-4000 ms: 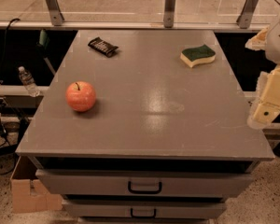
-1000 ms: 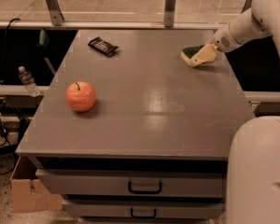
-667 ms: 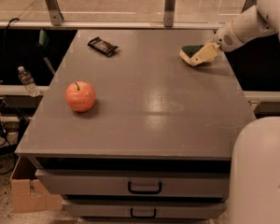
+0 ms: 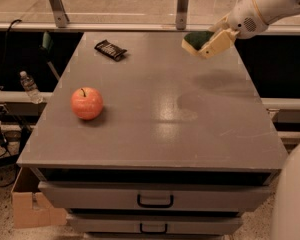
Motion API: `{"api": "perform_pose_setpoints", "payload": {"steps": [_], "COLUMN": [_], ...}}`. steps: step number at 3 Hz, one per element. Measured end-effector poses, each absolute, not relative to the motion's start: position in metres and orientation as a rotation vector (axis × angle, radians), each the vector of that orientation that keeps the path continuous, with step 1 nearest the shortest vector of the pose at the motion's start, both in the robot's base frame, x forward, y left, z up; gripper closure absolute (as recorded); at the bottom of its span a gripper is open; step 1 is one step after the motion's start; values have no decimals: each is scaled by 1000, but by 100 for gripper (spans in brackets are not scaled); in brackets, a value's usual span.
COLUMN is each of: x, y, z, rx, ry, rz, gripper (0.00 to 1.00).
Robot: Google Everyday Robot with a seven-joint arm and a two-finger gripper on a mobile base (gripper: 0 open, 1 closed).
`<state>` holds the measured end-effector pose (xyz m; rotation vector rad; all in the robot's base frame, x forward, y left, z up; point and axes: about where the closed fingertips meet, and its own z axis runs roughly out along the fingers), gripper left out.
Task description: Move sponge near apple
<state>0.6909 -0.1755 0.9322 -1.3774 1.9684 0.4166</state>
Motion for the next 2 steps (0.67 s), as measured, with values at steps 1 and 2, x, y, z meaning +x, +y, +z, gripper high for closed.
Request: {"api": "perform_pose_setpoints", "payload": {"steps": [1,2], "x": [679,667], "y": [-169,-142], "z": [956,938], "rx": [-1396,-1473], "ry": [1934,1920], "rz": [389,449], "gripper": [100,100]}}
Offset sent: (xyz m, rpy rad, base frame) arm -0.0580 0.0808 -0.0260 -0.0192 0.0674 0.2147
